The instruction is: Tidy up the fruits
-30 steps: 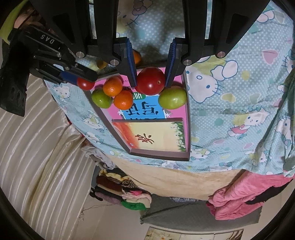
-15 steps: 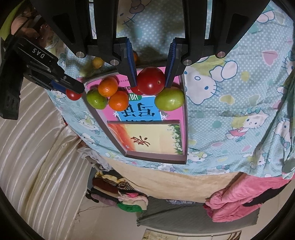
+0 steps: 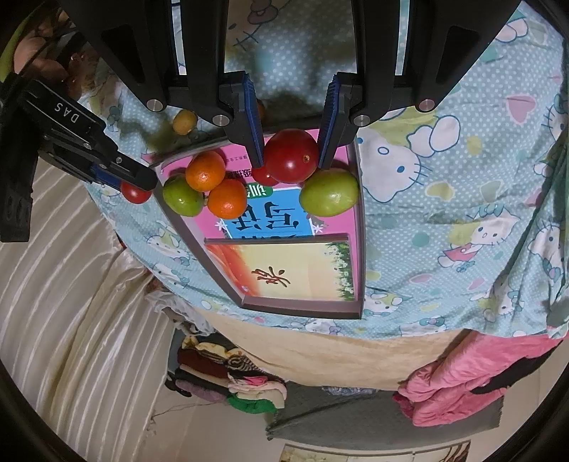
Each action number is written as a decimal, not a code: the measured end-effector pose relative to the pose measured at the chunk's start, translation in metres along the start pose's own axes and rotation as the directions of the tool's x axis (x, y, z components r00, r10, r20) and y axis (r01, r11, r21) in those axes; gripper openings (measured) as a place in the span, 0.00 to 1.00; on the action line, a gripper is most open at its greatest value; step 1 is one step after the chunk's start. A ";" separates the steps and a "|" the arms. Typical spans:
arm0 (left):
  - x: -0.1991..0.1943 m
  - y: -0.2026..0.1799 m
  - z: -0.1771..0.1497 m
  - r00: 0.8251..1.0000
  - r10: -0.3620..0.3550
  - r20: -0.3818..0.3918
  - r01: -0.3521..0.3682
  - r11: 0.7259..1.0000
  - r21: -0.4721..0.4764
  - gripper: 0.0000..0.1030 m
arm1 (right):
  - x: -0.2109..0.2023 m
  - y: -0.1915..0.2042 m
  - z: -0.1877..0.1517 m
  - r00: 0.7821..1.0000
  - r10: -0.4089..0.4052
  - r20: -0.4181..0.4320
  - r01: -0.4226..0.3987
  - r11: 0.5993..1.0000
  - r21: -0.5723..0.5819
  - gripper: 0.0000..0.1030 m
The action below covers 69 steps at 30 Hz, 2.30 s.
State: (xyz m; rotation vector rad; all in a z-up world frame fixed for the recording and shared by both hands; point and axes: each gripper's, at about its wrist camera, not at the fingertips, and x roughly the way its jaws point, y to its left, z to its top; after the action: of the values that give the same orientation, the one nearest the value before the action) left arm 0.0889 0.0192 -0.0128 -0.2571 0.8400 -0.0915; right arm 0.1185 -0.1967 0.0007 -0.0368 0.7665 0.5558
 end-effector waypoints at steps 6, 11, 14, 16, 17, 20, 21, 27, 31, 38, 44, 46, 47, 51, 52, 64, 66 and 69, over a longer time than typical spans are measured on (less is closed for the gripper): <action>0.002 -0.001 0.000 1.000 0.002 -0.004 -0.002 1.000 0.004 0.30 | 0.000 -0.001 0.000 1.000 -0.007 0.003 0.007 1.000 0.003 0.26; 0.004 -0.004 0.002 1.000 0.013 -0.004 -0.013 1.000 0.013 0.30 | 0.001 -0.003 0.001 1.000 -0.021 0.005 0.021 1.000 0.006 0.26; 0.011 -0.006 0.003 1.000 0.021 -0.015 -0.021 1.000 0.016 0.30 | 0.006 -0.005 0.001 0.999 -0.044 -0.012 0.044 0.999 -0.005 0.26; 0.017 -0.007 0.003 0.999 0.028 -0.026 -0.027 0.999 0.018 0.30 | 0.013 -0.005 0.000 0.997 -0.059 -0.042 0.058 0.998 -0.011 0.26; 0.020 -0.007 0.003 0.999 0.034 -0.032 -0.033 0.999 0.021 0.30 | 0.017 -0.006 -0.001 0.996 -0.065 -0.060 0.064 0.998 -0.013 0.26; 0.030 -0.007 0.002 0.997 0.045 -0.064 -0.044 0.999 0.015 0.30 | 0.023 -0.007 -0.004 0.994 -0.072 -0.084 0.072 0.997 -0.013 0.26; 0.032 -0.006 0.001 0.996 0.046 -0.070 -0.045 0.999 0.014 0.30 | 0.025 -0.007 -0.005 0.993 -0.074 -0.088 0.073 0.997 -0.014 0.26; 0.043 -0.004 0.000 0.994 0.060 -0.093 -0.059 0.998 0.015 0.30 | 0.032 -0.009 -0.007 0.991 -0.088 -0.103 0.087 0.996 -0.013 0.27; 0.045 -0.004 0.000 0.993 0.063 -0.096 -0.062 0.998 0.012 0.31 | 0.034 -0.008 -0.006 0.990 -0.097 -0.100 0.096 0.995 -0.013 0.27; 0.045 -0.001 0.002 0.993 0.064 -0.097 -0.065 0.998 -0.009 0.31 | 0.032 -0.008 -0.005 0.991 -0.093 -0.095 0.093 0.996 0.001 0.36; 0.039 0.004 0.004 0.996 0.032 -0.085 -0.037 0.998 -0.050 0.40 | 0.022 -0.012 -0.003 0.994 -0.089 -0.065 0.092 0.995 0.035 0.49; 0.034 0.003 0.005 0.997 0.019 -0.069 -0.023 0.998 -0.055 0.45 | 0.017 -0.013 -0.004 0.995 -0.086 -0.057 0.089 0.995 0.049 0.51; 0.032 0.003 0.006 0.998 0.014 -0.063 -0.018 0.998 -0.056 0.48 | 0.016 -0.014 -0.004 0.995 -0.083 -0.058 0.087 0.995 0.055 0.52; 0.019 -0.002 0.003 0.999 -0.004 -0.049 0.001 0.999 -0.048 0.58 | 0.008 -0.013 -0.010 0.994 -0.066 -0.087 0.072 0.994 0.077 0.56; 0.016 -0.004 0.001 0.999 -0.001 -0.047 -0.001 0.999 -0.039 0.60 | 0.006 -0.011 -0.012 0.993 -0.062 -0.096 0.069 0.995 0.076 0.56; 0.022 -0.026 -0.023 0.982 -0.033 -0.187 0.033 0.999 -0.002 0.65 | 0.022 0.012 -0.030 0.972 -0.078 -0.223 0.074 0.997 -0.028 0.60; 0.028 -0.026 -0.026 0.978 -0.036 -0.207 0.036 0.999 -0.004 0.65 | 0.030 0.011 -0.034 0.961 -0.087 -0.263 0.082 0.996 -0.029 0.60; 0.034 -0.027 -0.028 0.975 -0.046 -0.219 0.047 0.999 -0.002 0.65 | 0.039 0.010 -0.037 0.950 -0.094 -0.299 0.088 0.996 -0.035 0.57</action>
State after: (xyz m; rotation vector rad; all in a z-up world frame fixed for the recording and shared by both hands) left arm 0.0908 -0.0186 -0.0479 -0.2669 1.0535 -0.1672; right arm 0.1118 -0.1789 -0.0505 -0.1791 1.0505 0.4755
